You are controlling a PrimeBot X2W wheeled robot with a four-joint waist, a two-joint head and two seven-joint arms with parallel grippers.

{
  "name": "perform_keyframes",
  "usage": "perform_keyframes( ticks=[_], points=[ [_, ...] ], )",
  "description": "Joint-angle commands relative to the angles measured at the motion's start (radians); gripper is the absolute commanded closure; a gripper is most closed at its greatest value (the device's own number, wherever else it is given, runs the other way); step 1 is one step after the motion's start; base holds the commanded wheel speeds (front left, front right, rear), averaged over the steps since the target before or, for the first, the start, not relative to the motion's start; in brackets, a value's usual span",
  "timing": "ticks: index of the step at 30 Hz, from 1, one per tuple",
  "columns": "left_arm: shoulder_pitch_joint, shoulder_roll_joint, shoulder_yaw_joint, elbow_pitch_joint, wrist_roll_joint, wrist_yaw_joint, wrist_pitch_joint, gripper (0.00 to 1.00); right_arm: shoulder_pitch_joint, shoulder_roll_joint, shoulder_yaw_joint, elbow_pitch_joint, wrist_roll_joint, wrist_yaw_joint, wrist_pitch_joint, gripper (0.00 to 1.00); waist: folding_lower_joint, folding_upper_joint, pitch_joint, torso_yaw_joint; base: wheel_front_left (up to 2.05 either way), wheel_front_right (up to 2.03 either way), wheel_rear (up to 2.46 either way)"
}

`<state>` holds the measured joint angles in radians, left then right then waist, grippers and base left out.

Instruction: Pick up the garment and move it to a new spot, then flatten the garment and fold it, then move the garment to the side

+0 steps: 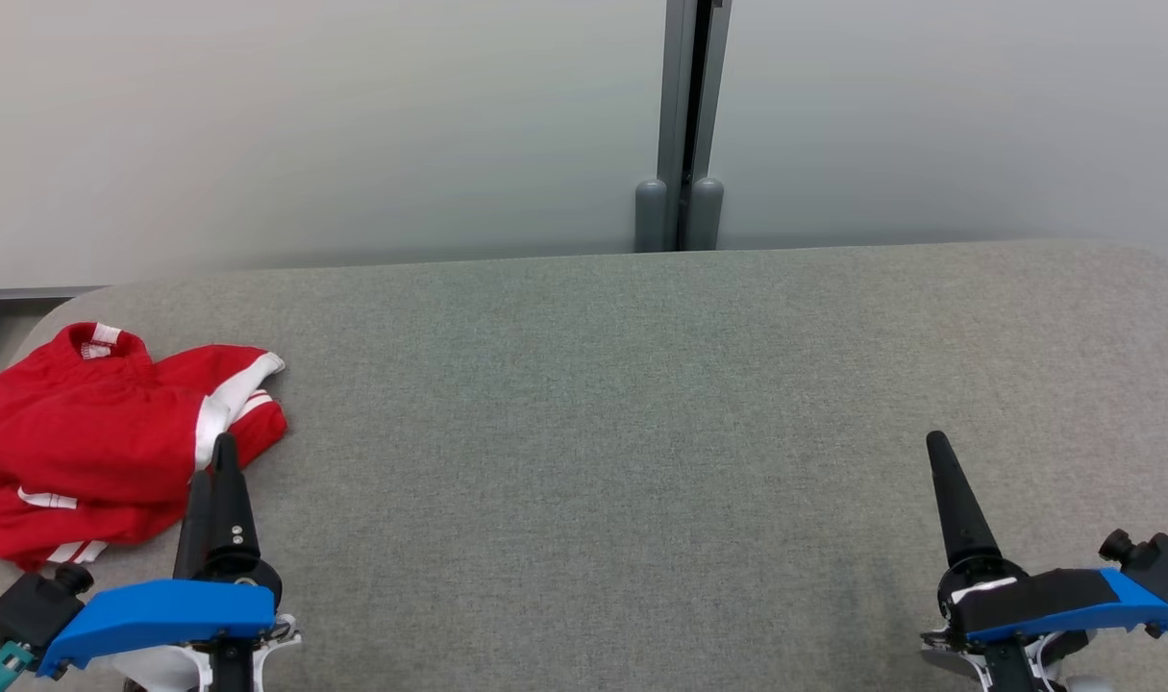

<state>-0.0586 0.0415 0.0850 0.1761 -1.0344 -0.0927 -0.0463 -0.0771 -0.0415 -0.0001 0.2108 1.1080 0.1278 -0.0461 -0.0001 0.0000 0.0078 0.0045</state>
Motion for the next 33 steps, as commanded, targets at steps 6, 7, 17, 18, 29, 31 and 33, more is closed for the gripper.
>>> perform_keyframes(
  ticks=[6,7,17,18,29,31,33],
  points=[
    [-0.008,0.009,-0.014,-0.026,0.142,0.014,-0.025,0.0,-0.027,-0.006,0.019,-0.021,-0.122,0.003,-0.025,0.0,0.0001,0.0,0.001,0.0,0.0,0.0,0.0],
    [-0.006,0.009,-0.016,-0.025,0.162,0.017,-0.029,0.0,-0.027,-0.007,0.022,-0.02,-0.141,0.003,-0.029,0.0,0.0001,0.0,0.001,-0.001,0.0,0.0,0.0],
    [0.003,0.015,-0.037,-0.005,0.352,0.038,-0.06,0.0,-0.026,-0.008,0.037,-0.001,-0.313,0.003,-0.061,0.0,0.0001,0.0,0.001,0.001,0.0,0.0,0.0],
    [0.004,0.015,-0.04,-0.003,0.366,0.041,-0.064,0.0,-0.026,-0.008,0.037,0.002,-0.327,0.003,-0.064,0.0,0.0001,0.0,0.001,0.001,0.0,0.0,0.0],
    [0.008,0.023,-0.062,0.032,0.507,0.06,-0.094,0.0,-0.029,-0.009,0.049,0.023,-0.485,0.003,-0.095,0.0,0.0001,0.0,-0.001,0.003,0.0,0.0,0.0],
    [0.009,0.024,-0.065,0.036,0.529,0.063,-0.1,0.0,-0.027,-0.009,0.049,0.026,-0.51,0.003,-0.101,0.0,0.0001,0.0,-0.001,0.003,0.0,0.0,0.0],
    [0.009,0.026,-0.069,0.041,0.551,0.065,-0.105,0.0,-0.026,-0.009,0.05,0.028,-0.533,0.003,-0.106,0.0,0.0001,0.0,-0.001,0.004,0.0,0.0,0.0]
  ],
)
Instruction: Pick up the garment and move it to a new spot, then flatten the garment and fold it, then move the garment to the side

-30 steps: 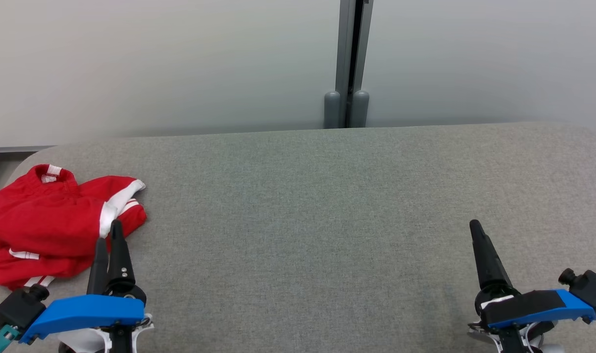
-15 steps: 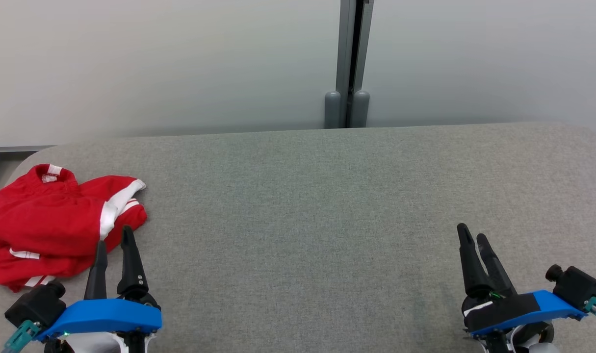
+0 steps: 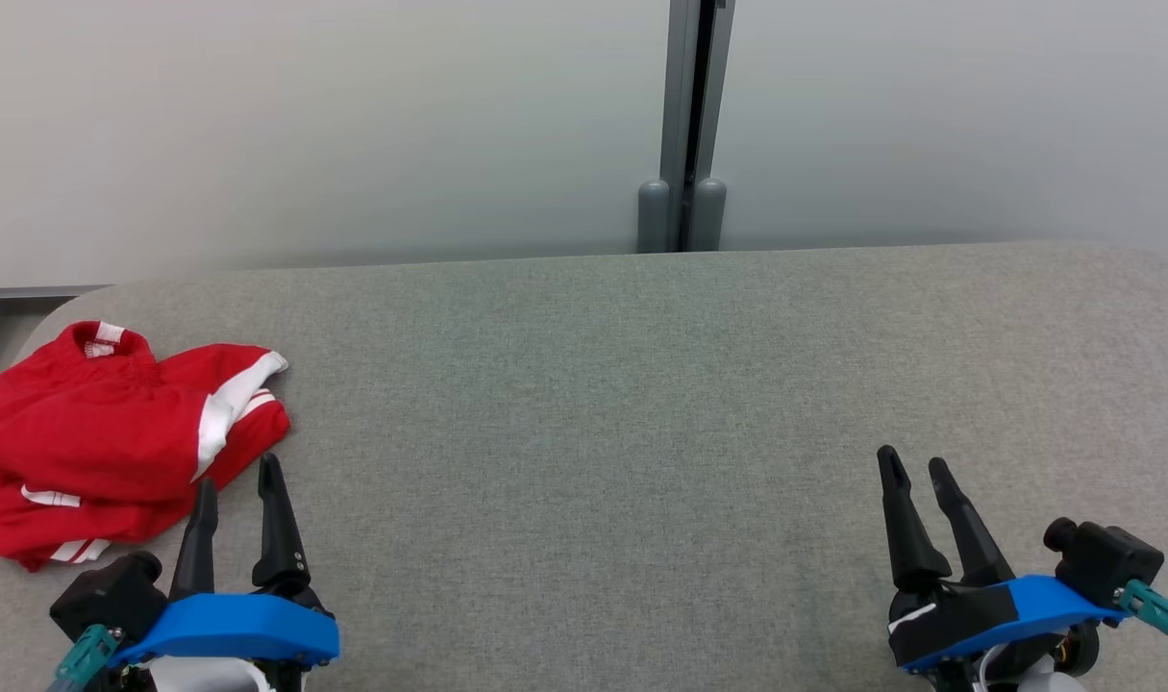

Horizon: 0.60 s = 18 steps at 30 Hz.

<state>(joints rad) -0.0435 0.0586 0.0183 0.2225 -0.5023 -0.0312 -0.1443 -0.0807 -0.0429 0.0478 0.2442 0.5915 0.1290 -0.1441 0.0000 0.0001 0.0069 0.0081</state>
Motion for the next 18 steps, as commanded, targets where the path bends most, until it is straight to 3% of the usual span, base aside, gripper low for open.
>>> perform_keyframes(
  ticks=[1,18],
  points=[
    [-0.007,0.009,-0.004,-0.003,0.029,0.005,-0.01,0.0,-0.022,-0.008,0.002,-0.004,-0.03,0.002,-0.01,0.0,0.0,-0.0001,0.0,0.0,0.0,0.0,0.0],
    [-0.008,0.015,-0.022,0.027,0.187,0.026,-0.051,0.0,-0.023,-0.009,0.005,0.031,-0.219,0.002,-0.052,0.0,0.0,-0.0001,0.0,0.005,0.0,0.0,0.0]
  ],
)
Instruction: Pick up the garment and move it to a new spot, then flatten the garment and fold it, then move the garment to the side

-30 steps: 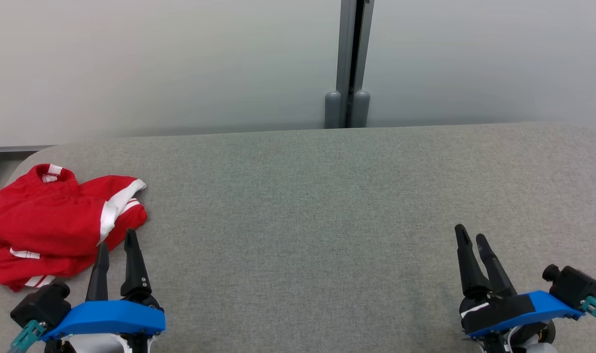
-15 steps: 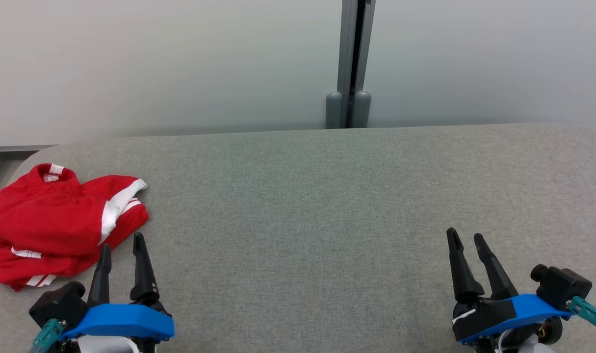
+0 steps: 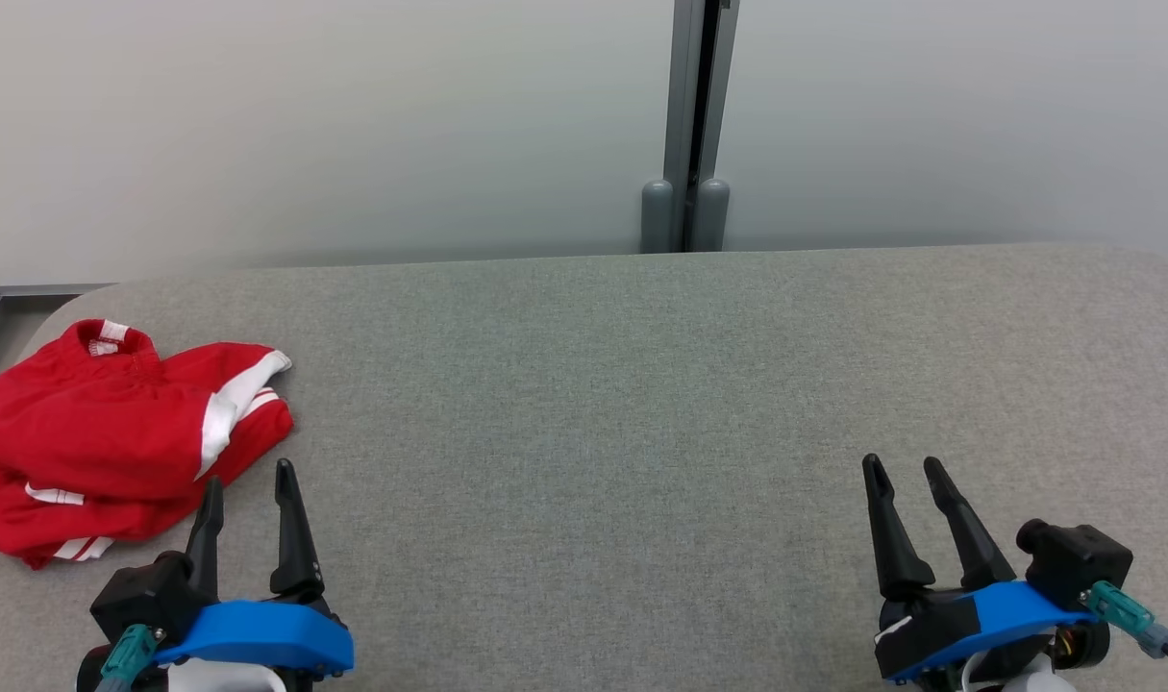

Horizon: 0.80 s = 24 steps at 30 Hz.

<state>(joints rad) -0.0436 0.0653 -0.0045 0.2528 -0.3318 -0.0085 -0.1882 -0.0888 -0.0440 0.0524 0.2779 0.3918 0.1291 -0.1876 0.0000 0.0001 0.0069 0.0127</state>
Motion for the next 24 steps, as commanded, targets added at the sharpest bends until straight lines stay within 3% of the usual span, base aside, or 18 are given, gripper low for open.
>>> perform_keyframes(
  ticks=[1,24],
  points=[
    [-0.007,0.008,0.0,-0.003,0.025,0.005,-0.01,0.0,-0.015,-0.008,0.001,-0.001,-0.03,0.002,-0.011,0.0,0.0,-0.0001,0.0,0.0,0.0,0.0,0.0],
    [0.009,0.014,-0.018,0.018,0.193,0.018,-0.056,0.0,-0.017,-0.009,-0.007,0.029,-0.235,0.002,-0.056,0.0,0.0,-0.0001,-0.006,0.001,0.0,0.0,0.0]
  ],
)
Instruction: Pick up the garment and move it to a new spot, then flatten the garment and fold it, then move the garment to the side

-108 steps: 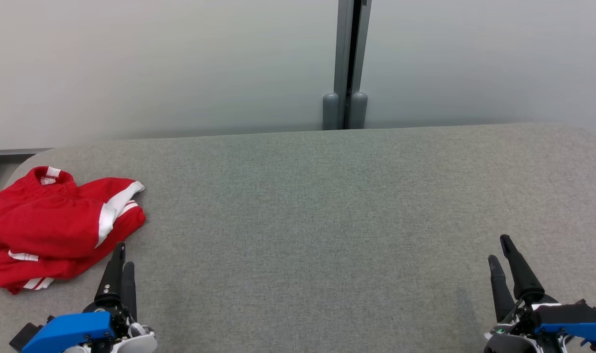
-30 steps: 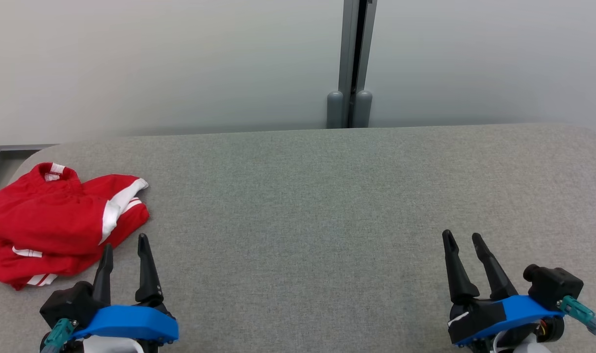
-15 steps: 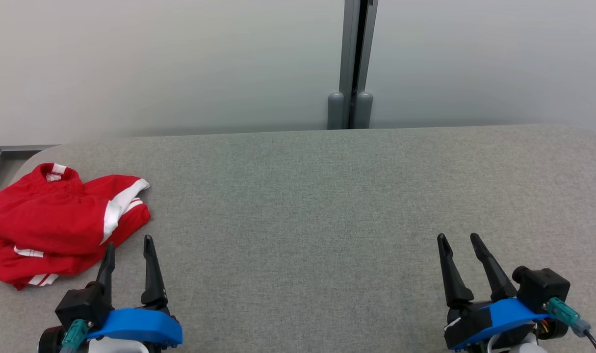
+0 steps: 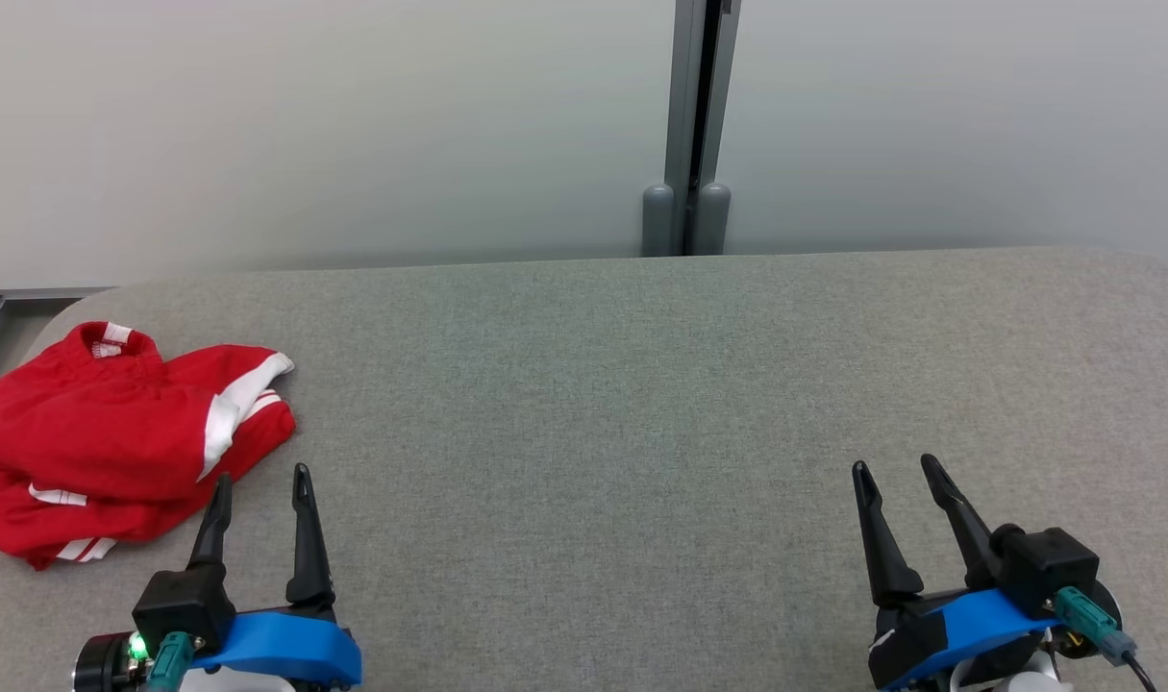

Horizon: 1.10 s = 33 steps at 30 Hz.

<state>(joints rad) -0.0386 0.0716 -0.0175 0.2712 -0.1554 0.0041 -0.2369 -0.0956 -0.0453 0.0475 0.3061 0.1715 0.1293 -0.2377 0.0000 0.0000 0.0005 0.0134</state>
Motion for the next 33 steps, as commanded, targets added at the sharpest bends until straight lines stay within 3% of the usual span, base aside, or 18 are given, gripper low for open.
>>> perform_keyframes(
  ticks=[1,14,20,33],
  points=[
    [0.004,0.007,-0.005,0.001,0.022,0.006,-0.009,0.0,-0.01,-0.008,-0.004,0.002,-0.024,0.002,-0.009,0.0,0.0,0.0,0.0,0.0,0.0,0.0,0.0],
    [0.003,0.006,0.0,0.016,0.075,0.003,-0.031,0.0,-0.008,-0.008,-0.004,0.017,-0.088,0.003,-0.03,0.0,0.0,0.0,0.001,0.002,0.0,0.0,0.0],
    [0.001,0.004,0.006,0.019,0.056,-0.005,-0.03,0.0,-0.007,-0.008,-0.006,0.024,-0.026,0.002,-0.029,0.0,0.0,0.0,0.003,0.001,0.0,0.0,0.0],
    [-0.012,0.005,0.011,0.029,0.051,-0.004,-0.03,0.0,-0.013,-0.008,-0.006,0.03,-0.013,0.002,-0.029,0.0,0.0,0.0,0.007,0.009,0.0,0.0,0.0]
  ],
)
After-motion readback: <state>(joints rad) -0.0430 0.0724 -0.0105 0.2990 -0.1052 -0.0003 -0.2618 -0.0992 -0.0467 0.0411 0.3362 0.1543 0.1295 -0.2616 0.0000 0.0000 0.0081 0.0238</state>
